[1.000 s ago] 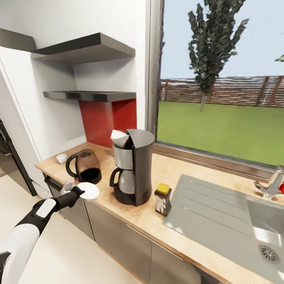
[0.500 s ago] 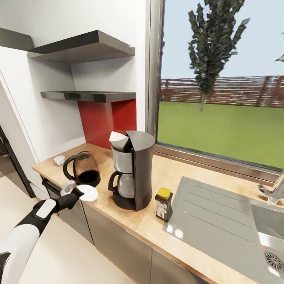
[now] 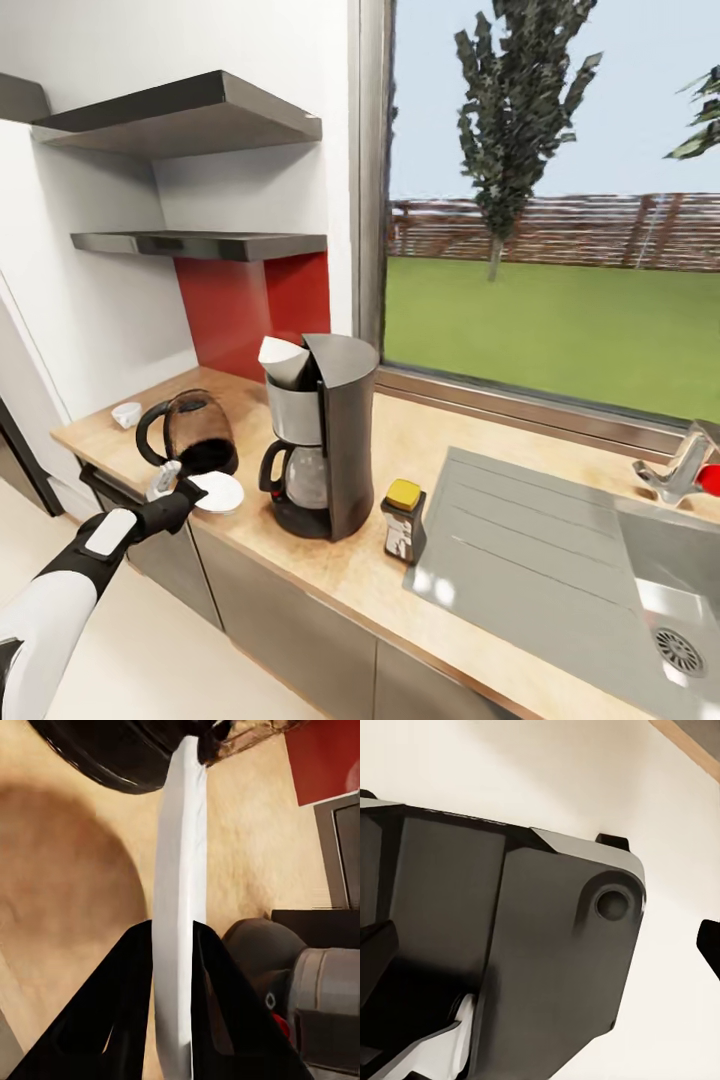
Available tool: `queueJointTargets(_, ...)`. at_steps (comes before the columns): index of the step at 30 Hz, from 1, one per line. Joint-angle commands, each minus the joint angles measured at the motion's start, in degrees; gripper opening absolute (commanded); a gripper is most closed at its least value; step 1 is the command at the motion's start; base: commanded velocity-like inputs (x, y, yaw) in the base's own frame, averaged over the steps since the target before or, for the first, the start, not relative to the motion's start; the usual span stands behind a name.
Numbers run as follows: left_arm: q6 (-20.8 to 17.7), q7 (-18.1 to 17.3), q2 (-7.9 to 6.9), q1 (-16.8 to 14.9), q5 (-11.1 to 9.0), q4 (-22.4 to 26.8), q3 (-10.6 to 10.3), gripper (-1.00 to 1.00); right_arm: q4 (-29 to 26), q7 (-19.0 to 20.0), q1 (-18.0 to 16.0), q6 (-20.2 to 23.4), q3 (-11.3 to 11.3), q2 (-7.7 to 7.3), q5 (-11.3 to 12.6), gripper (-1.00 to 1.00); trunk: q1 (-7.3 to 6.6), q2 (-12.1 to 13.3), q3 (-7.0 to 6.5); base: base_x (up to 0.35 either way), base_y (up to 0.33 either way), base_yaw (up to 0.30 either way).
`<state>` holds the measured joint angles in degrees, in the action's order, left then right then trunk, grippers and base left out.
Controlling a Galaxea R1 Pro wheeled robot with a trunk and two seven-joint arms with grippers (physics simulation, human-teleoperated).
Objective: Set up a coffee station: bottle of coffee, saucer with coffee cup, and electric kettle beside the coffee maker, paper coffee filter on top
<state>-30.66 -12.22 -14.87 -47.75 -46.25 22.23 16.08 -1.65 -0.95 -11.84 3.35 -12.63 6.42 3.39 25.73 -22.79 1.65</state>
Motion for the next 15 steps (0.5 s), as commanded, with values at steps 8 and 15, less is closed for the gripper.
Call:
queueJointTargets(8,-0.37,-0.17,0.26,2.24,-0.08,-0.1,0.53,-1.0,-0.11,-0.1,-0.03,0.33,-0.47,0.0,0.34,1.0,0.06,-0.13,0.13,0.026,0.019,-0.001)
queueJointTargets(15,-0.3,-0.17,1.6,2.39,0.0,-0.17,0.54,-1.0,-0.11,-0.1,-0.03,0.3,-0.47,-0.01,0.34,1.0,0.06,-0.13,0.13,0.0,0.0,0.0)
